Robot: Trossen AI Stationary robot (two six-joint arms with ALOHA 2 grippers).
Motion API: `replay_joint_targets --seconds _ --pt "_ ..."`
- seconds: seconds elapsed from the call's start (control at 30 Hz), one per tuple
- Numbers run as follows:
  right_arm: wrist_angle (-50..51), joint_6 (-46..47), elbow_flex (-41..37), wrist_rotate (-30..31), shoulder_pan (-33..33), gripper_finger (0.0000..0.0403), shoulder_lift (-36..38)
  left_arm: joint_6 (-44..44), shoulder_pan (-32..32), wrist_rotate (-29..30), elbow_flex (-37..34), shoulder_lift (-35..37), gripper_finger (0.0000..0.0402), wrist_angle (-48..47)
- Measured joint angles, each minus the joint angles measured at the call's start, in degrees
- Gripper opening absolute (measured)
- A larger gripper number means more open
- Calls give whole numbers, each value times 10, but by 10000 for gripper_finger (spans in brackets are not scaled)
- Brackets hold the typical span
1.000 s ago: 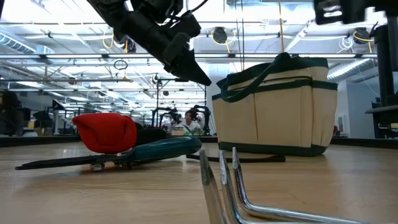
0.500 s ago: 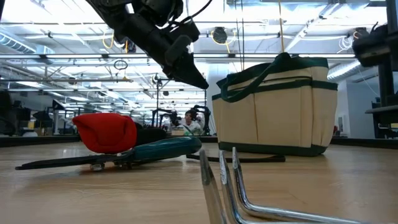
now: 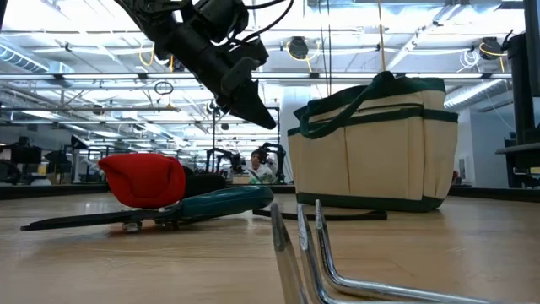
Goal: Pick & Place Garden tools in Gardening bag
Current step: Put the brow trowel into the gardening bag
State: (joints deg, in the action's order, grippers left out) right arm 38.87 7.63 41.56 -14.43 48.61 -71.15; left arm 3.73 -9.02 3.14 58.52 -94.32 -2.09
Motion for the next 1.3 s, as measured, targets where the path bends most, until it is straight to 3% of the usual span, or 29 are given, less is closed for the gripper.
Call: replay_joint_targets --seconds 0.13,0.3,0.87,0.97,1.17,1.3 --pt "-7 43 0 -38 24 134 -33 0 0 0 0 0 47 0" --pt "-27 114 0 -37 51 134 -56 0 0 0 0 0 47 0" --pt "-45 39 2 46 78 132 -148 4 0 0 0 0 47 2" --pt "-47 51 2 86 76 118 -141 3 0 0 0 0 47 2" --pt "-50 50 1 105 62 60 -135 3 0 -1 0 0 47 2" --pt "-63 51 1 109 49 58 -135 3 0 -1 0 0 47 2"
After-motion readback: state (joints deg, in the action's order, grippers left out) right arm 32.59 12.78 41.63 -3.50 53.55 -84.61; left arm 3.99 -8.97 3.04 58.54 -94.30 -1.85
